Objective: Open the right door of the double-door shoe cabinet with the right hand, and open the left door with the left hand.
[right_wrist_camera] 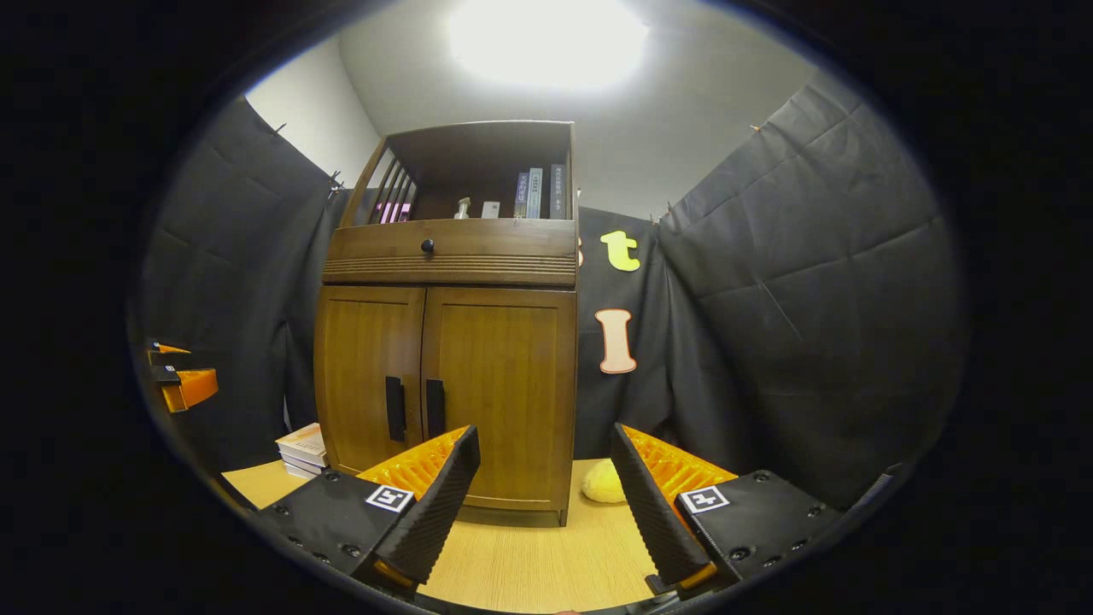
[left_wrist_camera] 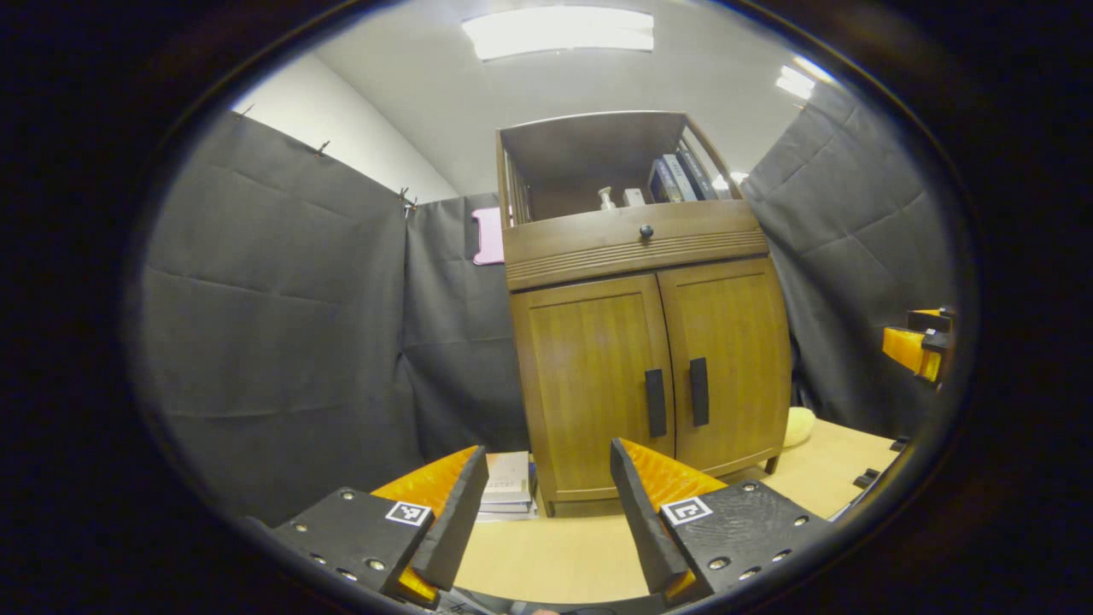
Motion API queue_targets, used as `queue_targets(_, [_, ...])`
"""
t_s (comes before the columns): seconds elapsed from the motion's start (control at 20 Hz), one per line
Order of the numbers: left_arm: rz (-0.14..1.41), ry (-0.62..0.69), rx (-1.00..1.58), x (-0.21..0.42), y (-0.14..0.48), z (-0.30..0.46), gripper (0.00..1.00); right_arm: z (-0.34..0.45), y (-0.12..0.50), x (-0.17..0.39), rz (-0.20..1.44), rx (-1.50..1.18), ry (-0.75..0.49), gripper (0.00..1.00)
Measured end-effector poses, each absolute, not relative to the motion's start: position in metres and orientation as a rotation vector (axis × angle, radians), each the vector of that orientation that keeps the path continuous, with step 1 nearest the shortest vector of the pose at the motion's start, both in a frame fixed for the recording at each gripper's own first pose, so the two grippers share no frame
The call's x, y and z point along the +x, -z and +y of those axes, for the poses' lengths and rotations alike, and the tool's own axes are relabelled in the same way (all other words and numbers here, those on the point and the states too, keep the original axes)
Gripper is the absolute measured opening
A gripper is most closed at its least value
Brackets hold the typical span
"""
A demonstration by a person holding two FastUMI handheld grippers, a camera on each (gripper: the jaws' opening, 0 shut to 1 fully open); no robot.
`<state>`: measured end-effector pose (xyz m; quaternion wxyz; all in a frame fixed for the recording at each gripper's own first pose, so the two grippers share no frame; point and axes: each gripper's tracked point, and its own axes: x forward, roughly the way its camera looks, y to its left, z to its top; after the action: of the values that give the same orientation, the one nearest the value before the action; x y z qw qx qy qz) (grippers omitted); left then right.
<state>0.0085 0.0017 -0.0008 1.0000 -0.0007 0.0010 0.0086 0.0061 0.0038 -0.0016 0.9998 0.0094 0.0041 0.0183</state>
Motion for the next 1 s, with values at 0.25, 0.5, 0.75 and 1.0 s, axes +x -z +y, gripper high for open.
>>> queue_targets(0.25, [0.003,-0.023,-0.001,0.01,0.0,0.004,0.82,0.005,0.001,0.008,0.009,0.026,-0.053,0.97])
queue_targets(0.5, [0.002,-0.03,-0.001,0.009,0.003,0.008,0.82,0.013,0.003,0.016,0.014,0.034,-0.079,0.98])
queue_targets(0.75, [0.003,-0.047,0.0,0.006,0.004,0.013,0.82,0.03,-0.01,0.05,0.005,0.05,-0.122,0.98])
queue_targets(1.0, [0.009,-0.07,-0.003,-0.001,0.007,0.022,0.82,0.054,-0.014,0.077,-0.006,0.068,-0.17,0.96])
